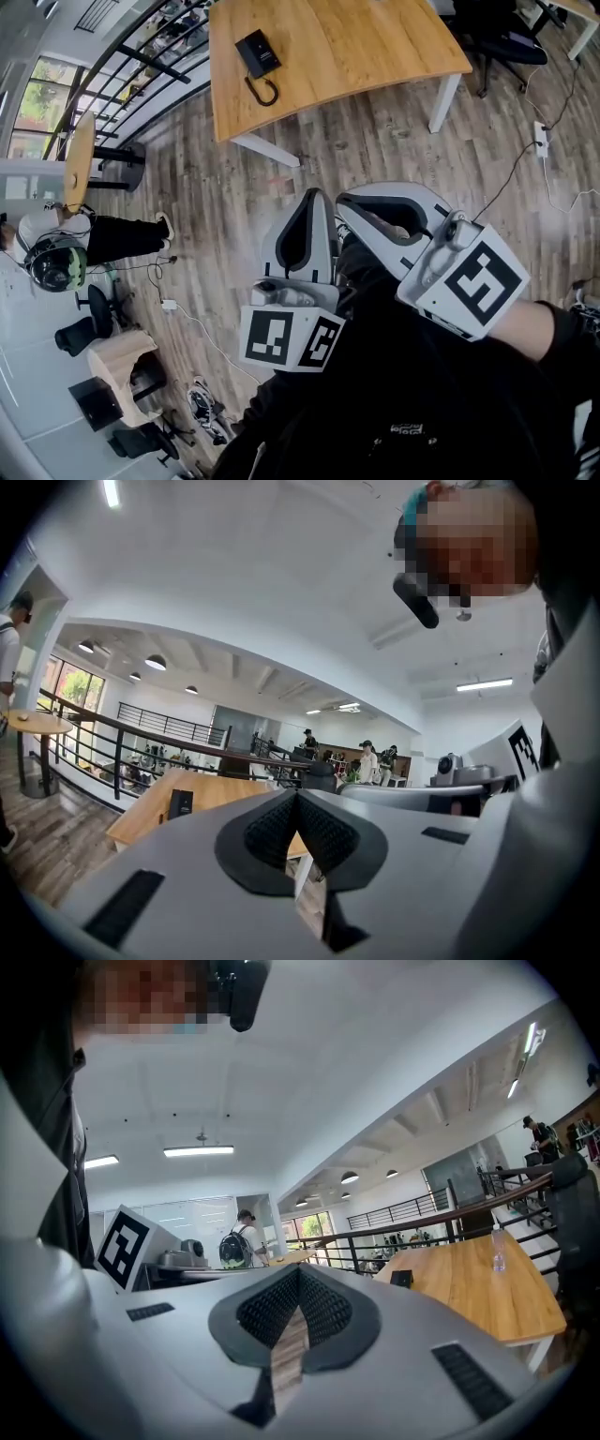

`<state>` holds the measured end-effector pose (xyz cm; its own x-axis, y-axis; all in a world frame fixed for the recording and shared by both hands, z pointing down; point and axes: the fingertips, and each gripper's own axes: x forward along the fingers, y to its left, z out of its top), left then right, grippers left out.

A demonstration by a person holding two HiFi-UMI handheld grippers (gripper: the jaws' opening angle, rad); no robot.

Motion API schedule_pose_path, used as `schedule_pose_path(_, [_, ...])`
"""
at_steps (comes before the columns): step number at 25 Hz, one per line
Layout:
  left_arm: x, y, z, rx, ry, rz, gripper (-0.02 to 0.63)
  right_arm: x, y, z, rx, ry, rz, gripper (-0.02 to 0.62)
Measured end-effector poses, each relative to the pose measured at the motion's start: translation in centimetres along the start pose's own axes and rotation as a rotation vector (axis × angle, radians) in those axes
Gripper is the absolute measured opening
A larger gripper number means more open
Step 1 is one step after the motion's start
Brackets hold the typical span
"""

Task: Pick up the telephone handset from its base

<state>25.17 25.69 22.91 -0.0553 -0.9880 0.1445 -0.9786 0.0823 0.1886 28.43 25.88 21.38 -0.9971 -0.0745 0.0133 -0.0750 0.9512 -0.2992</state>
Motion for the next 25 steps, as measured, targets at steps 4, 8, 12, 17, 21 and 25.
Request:
schedule_pose_path(4, [1.4,0.6,0.2,0.003,-0.004,-0.033,-0.002,0.9,-0.8,0.0,-0.012,0.006,-0.027,0.017])
schedule_pose_path(8, [4.0,0.7,0.4,0.017,0.003,-0.098,-0.002,1.8,-2.6,0.4,-0.014,-0.002,-0.074,0.017])
schedule_pose_path(12, [7.2,1.1,1.2,0.041,0.002,-0.170,-0.002,3.1,-5.5,1.3,-0.013,-0.016,-0.145,0.017])
schedule_pose_path(17, [10.9,2.5,2.8,0.151,-0.020,-0.246,-0.002,5.5,-9.2,2.3,-0.024,-0.043,-0.236,0.017])
schedule_pose_path(21, [13.5,4.4,3.1,0.149,0.009,-0.322,-0.002,7.9,-10.9,3.7,-0.033,-0.088,-0.304,0.017])
schedule_pose_path(25, [16.4,6.8,3.9,0.082,0.059,-0.399,-0.002,10.6,-12.1,5.2,-0.041,-0.099,-0.374,0.017])
